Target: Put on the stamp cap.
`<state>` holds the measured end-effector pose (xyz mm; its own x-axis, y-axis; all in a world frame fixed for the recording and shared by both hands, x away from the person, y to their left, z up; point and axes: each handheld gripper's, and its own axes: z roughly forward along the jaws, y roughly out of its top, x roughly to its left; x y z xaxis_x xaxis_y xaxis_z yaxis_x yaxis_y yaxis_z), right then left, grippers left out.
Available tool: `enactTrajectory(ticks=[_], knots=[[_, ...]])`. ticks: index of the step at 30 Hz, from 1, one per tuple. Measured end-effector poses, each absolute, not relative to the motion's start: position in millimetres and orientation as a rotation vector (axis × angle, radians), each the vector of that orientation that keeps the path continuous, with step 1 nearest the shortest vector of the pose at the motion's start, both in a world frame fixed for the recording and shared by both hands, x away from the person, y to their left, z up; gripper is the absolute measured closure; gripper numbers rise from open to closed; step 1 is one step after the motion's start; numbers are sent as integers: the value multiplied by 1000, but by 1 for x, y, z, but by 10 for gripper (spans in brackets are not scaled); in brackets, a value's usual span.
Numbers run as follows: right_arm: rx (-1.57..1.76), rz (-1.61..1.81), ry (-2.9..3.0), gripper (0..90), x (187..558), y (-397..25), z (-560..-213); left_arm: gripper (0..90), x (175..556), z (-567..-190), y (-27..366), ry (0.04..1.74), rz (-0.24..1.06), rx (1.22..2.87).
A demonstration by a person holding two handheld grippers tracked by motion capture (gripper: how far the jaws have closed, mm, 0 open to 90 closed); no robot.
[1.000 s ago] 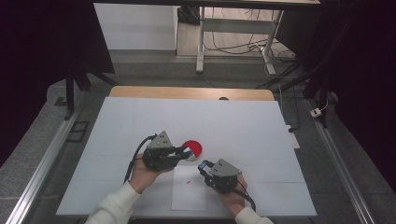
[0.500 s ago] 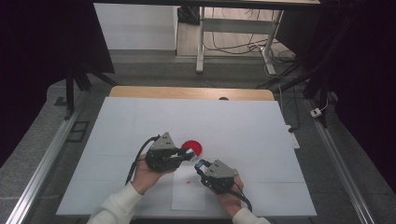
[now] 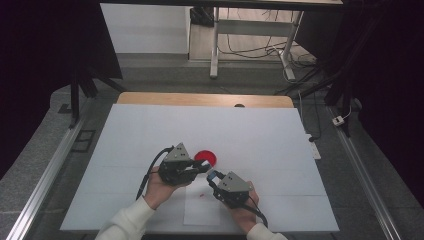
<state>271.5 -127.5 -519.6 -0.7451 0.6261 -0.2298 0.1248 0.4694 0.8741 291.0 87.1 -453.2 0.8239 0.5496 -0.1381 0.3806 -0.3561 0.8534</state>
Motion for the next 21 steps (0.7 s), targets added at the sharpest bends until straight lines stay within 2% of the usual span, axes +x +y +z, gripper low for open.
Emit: enactTrajectory(ticks=[21], knots=[[650,1273,2136,655,270,-128,-517,758,291,-458,85,709,177,1955]])
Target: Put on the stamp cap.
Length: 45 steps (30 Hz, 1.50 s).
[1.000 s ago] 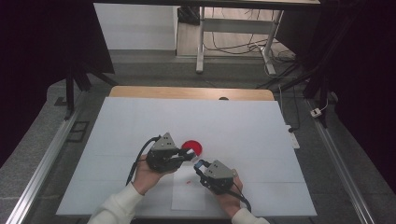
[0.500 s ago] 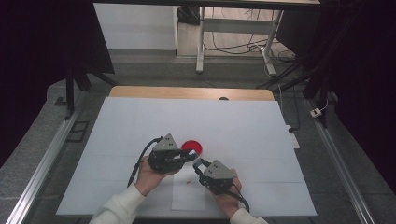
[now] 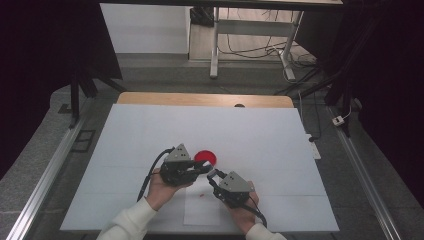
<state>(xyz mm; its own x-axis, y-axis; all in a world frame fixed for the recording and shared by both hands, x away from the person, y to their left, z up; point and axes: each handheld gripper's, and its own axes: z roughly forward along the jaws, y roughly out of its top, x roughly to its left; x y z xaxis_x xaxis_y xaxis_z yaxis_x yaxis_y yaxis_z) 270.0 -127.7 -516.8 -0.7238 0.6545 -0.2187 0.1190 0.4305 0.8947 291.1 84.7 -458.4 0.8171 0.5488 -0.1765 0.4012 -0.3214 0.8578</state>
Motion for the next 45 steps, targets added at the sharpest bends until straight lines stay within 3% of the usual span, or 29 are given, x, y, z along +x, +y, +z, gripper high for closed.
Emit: enactTrajectory(ticks=[45], knots=[[656,1221,2055,656,265,-125,-517,760,289,-464,81,761,153,1900]])
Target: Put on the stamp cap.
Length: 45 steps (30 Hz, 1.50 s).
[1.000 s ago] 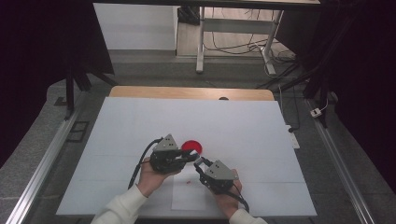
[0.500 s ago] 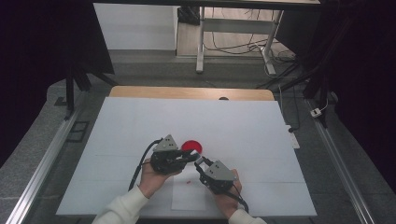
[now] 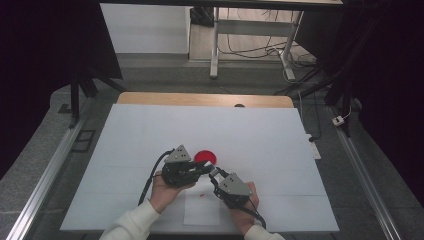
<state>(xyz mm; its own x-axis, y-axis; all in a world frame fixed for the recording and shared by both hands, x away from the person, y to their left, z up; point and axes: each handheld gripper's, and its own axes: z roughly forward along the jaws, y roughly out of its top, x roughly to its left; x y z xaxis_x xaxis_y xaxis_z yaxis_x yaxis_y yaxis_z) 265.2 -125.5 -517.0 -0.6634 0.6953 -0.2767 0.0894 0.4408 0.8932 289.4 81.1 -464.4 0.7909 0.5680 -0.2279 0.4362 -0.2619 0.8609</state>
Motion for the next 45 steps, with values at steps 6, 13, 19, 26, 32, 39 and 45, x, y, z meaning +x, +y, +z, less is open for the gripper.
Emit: enactTrajectory(ticks=[6,13,19,26,32,39,45], knots=[[648,1201,2063,657,265,-125,-517,760,291,-466,82,768,129,1898],[631,1199,2070,659,264,-125,-516,761,292,-467,82,769,116,1897],[613,1202,2073,660,264,-125,-515,762,293,-469,82,768,98,1898],[618,1208,2075,659,264,-126,-514,762,293,-470,81,769,93,1899],[617,1192,2105,657,267,-126,-515,761,294,-470,83,773,94,1901],[601,1198,2123,648,269,-127,-517,760,295,-470,84,770,96,1905],[603,1201,2156,568,271,-128,-518,760,294,-469,84,765,106,1898]])
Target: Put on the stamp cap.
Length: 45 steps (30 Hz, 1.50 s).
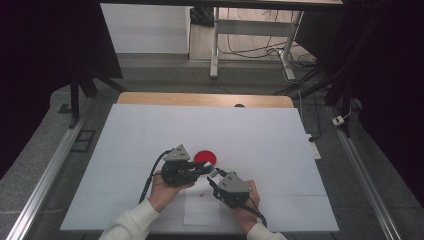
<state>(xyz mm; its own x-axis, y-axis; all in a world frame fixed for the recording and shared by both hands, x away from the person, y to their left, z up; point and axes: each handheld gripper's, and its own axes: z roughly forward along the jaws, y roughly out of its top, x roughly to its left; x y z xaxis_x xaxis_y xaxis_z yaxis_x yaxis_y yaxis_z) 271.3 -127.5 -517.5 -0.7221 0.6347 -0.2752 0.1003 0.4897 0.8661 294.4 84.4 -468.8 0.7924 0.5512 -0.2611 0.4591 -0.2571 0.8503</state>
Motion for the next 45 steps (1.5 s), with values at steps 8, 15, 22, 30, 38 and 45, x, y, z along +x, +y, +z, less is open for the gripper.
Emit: enactTrajectory(ticks=[8,15,22,30,38,45], knots=[[632,1237,2188,515,276,-135,-517,759,295,-467,88,760,111,1900],[666,1236,2241,478,282,-152,-514,759,295,-465,90,754,122,1906],[733,1221,2251,475,290,-186,-508,759,294,-464,91,748,139,1917],[785,1218,2230,476,292,-228,-501,759,294,-461,94,742,149,1915],[845,1197,2201,475,290,-267,-498,759,294,-459,97,736,174,1920],[880,1193,2188,476,290,-291,-499,759,294,-455,100,731,194,1919]])
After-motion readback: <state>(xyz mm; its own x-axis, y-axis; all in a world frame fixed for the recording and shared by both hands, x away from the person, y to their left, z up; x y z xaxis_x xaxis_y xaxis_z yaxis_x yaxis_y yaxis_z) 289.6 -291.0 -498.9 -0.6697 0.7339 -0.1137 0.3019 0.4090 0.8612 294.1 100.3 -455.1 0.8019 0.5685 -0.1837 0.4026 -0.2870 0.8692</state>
